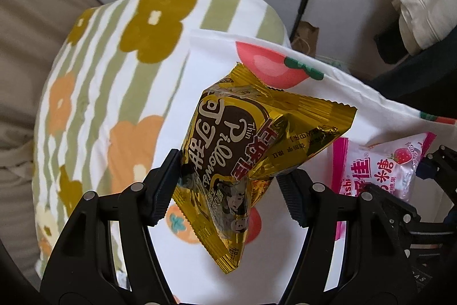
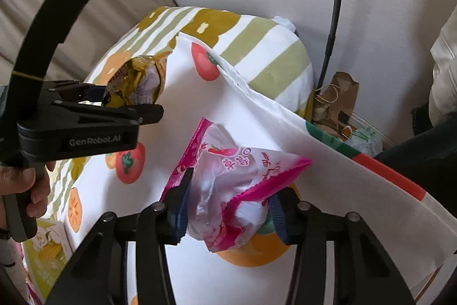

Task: Organize snacks
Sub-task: 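Grasp the gold chocolate bag with the left tool while the right tool grasps the pink candy bag, then carry both bags over the green box and release them inside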

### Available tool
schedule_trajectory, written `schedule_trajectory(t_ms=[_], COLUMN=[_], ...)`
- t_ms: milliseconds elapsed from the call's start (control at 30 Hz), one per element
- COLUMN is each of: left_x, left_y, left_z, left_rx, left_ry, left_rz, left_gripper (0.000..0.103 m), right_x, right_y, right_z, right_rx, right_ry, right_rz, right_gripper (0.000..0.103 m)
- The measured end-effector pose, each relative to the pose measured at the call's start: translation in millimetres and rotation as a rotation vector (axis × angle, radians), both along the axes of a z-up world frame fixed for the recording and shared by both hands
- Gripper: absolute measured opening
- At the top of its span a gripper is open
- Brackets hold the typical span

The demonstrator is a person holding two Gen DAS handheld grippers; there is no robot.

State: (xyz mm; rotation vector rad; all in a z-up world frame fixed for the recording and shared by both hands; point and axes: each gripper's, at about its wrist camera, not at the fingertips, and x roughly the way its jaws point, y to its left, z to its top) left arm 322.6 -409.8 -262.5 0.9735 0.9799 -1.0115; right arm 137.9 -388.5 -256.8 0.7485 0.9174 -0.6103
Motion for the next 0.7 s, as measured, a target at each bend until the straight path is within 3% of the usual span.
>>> schedule_trajectory(t_ms=[367,533,700], left_x=[-17,-21,-37], left_y=[47,95,169], left_z=[84,138,191], left_rx=[-0.107,-0.195,-0.283], left_ry=[-0.061,-0.086,-0.13], left_rz=[0.19,0.328,0.457], left_gripper=[0.063,0.063,0.063], right_x=[-9,1,11], right_y=[-1,7,34], right_z=[46,77,113], right_rx=[-0.036,-0.095,-0.142], right_ry=[-0.094,-0.127,-0.185], right_rz=[0.163,0.289,0.42], right_gripper=[0.043,0.043,0.043])
